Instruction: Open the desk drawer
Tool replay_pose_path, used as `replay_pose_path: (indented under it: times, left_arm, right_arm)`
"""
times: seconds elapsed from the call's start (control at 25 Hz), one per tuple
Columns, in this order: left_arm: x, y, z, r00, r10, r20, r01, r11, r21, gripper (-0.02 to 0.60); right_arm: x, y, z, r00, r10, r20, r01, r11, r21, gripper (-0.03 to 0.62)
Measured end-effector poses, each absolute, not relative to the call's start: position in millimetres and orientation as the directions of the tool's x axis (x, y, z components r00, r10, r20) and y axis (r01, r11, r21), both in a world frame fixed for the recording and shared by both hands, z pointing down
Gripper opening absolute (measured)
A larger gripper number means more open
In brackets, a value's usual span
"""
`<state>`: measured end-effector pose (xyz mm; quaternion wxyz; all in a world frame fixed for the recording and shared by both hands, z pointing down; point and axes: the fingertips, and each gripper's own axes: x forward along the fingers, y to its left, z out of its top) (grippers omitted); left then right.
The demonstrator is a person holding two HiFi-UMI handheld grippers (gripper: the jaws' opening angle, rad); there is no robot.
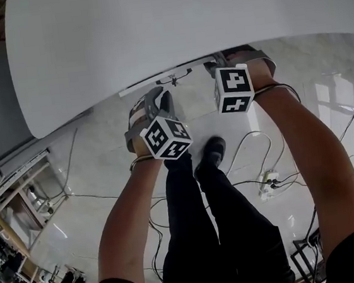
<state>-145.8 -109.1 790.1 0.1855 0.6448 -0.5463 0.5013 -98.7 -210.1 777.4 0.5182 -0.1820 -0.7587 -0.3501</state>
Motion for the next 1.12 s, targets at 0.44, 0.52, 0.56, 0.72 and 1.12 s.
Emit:
replay_pose_path:
  times: [0.44,0.52,0.56,0.72,1.12]
  left_arm:
    - [-224.2,-72.2,768.6,-0.241,-0.477,0.845,-0.859,-0.3,-0.415,0.204]
    - [-235.2,-77.8,776.0,-0.213,-0.452,0.866,-0.864,-0.326,-0.383,0.202]
    - [-238.5,-81.8,777.9,-0.194,-0.443,0.875,-0.866,-0.341,-0.365,0.201]
    - [-236.3,-85.9,780.5,-0.12,-0.413,0.903,-0.86,-0.411,-0.302,0.154]
    - [-202.9,-54.4,784.5,0.003,-0.37,0.929,-0.849,-0.493,-0.193,0.12]
  right_arm:
    - [-93.9,-208.9,782.6,-0.345,-0.057,0.937,0.639,0.717,0.279,0.097]
    - [-95.5,-208.8,783.6,-0.34,-0.041,0.94,0.649,0.712,0.266,0.097]
    - [-96.4,-209.8,782.9,-0.343,-0.038,0.939,0.65,0.712,0.266,0.095]
    - [-95.9,-209.7,778.7,-0.347,-0.033,0.937,0.64,0.722,0.263,0.094]
    - [-66.9,-180.7,781.7,-0.309,0.006,0.951,0.645,0.736,0.205,0.086]
